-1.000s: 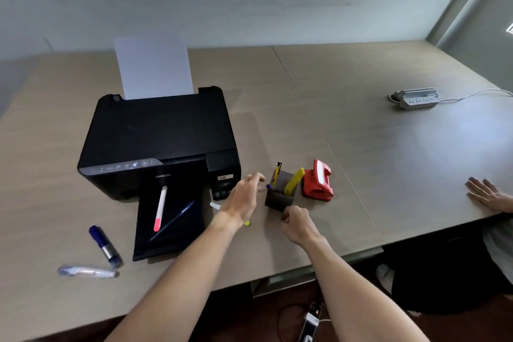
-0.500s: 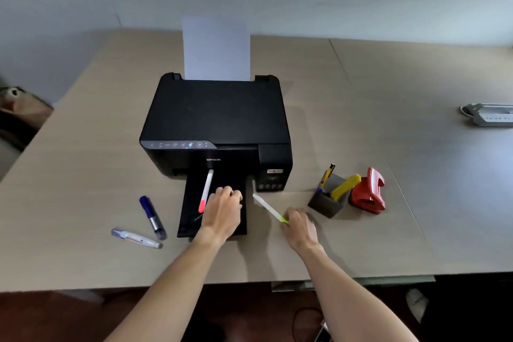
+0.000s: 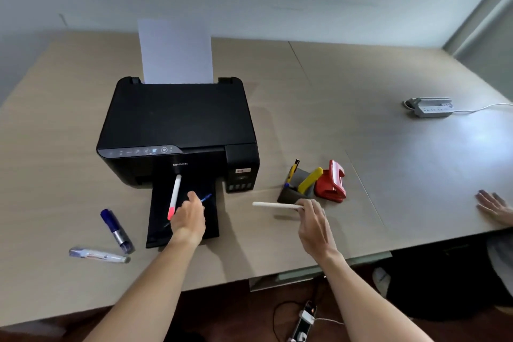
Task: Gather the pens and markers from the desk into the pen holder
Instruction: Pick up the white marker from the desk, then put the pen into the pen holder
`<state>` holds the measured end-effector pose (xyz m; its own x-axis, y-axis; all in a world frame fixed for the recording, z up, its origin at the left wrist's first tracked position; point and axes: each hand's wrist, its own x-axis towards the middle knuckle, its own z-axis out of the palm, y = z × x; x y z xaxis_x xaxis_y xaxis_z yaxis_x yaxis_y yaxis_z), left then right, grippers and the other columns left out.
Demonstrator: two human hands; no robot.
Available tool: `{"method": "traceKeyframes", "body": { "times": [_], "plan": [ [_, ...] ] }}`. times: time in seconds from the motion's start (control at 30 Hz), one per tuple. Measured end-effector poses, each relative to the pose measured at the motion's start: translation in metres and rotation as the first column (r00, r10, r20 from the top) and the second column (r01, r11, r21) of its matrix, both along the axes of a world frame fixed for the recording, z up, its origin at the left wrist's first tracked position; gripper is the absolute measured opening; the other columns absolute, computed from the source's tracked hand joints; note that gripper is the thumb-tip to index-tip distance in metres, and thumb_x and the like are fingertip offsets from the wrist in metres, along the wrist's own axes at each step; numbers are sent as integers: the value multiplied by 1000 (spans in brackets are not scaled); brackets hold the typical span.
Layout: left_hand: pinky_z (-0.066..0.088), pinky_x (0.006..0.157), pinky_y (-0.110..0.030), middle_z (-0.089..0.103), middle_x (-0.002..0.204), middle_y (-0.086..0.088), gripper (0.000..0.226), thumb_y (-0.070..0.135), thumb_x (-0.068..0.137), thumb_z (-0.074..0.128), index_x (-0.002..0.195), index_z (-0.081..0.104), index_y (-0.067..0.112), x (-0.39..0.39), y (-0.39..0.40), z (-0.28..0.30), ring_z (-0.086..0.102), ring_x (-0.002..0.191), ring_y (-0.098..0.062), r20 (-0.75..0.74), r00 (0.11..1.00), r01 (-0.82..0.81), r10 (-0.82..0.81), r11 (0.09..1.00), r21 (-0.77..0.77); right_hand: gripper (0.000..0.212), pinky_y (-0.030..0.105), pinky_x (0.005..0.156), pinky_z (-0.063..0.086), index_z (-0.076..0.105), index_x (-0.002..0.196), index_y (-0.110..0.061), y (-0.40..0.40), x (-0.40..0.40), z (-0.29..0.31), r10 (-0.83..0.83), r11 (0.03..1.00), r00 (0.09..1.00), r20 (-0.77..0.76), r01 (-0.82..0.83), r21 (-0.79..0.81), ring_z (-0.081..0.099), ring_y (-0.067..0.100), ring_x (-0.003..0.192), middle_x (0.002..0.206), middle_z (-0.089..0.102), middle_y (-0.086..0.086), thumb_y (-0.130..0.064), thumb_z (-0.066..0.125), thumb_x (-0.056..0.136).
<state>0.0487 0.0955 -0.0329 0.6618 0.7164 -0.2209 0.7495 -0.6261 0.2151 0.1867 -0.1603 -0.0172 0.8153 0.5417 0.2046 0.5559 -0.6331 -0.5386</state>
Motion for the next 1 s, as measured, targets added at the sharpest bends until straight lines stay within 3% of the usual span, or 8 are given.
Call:
{"method": "traceKeyframes", "body": {
  "times": [0.17, 0.27, 0.33, 0.43, 0.6, 0.7, 0.8, 1.0],
  "plan": [
    [53, 69, -35, 64, 108, -7, 36, 7, 85, 66, 118, 52, 8, 10, -12, 15, 67, 96, -23, -231, 973, 14, 12, 994, 110, 29, 44, 78, 48, 50, 103, -11, -28, 38, 35, -133, 991, 988, 75, 130, 39, 48, 28, 86, 100, 49, 10, 10, 42, 86],
    [53, 66, -31, 58, 112, -6, 33, 11, 84, 67, 114, 54, 10, 12, -16, 18, 64, 96, -19, -248, 967, 111, -59, 973, 202, 28, 49, 78, 49, 49, 106, -11, -29, 54, 48, -159, 987, 984, 79, 159, 6, 47, 29, 87, 102, 48, 12, 8, 44, 87],
    [55, 66, -33, 60, 107, -8, 27, 16, 88, 65, 111, 52, 9, 13, -15, 19, 66, 91, -22, -176, 973, 183, -146, 960, 213, 28, 49, 79, 49, 48, 109, -12, -25, 58, 54, -151, 988, 986, 72, 151, 17, 48, 31, 89, 105, 48, 15, 5, 44, 88],
    [53, 55, -36, 61, 95, -12, 18, 24, 100, 48, 103, 50, 6, 20, -16, 26, 68, 76, -29, 102, 955, 264, -278, 955, 137, 29, 48, 81, 47, 47, 110, -12, -17, 61, 55, -147, 989, 987, 69, 147, 7, 49, 34, 92, 109, 47, 18, 4, 47, 85],
    [50, 54, -38, 57, 83, -3, 8, 23, 100, 43, 104, 41, 16, 46, -30, 56, 58, 62, -19, 466, 838, 370, -286, 924, -100, 30, 40, 83, 41, 50, 115, -9, -7, 63, 45, -98, 976, 995, 25, 101, -193, 53, 36, 95, 106, 52, 14, -5, 54, 86],
    [54, 58, -41, 59, 80, -5, 19, 18, 99, 44, 116, 37, 15, 67, -44, 75, 59, 63, -19, 571, 772, 392, -281, 917, -79, 37, 40, 80, 41, 46, 127, -12, -7, 57, 44, -118, 989, 991, -70, 111, -102, 54, 37, 96, 110, 56, 15, -5, 48, 91],
    [53, 56, -41, 61, 75, -6, 30, 17, 100, 43, 127, 31, 14, 93, -57, 87, 60, 59, -19, 635, 715, 408, -294, 912, -36, 32, 46, 86, 44, 47, 124, -13, -17, 50, 45, -173, 984, 977, -122, 166, -66, 54, 38, 102, 116, 57, 16, -5, 44, 93],
    [55, 52, -37, 61, 70, -9, 26, 13, 101, 42, 123, 28, 14, 135, -87, 97, 61, 54, -19, 694, 628, 455, -351, 890, 37, 24, 40, 85, 45, 55, 104, -8, -48, 40, 28, -238, 950, 951, -197, 186, -251, 59, 37, 94, 103, 60, 13, -2, 41, 85]
  ]
}}
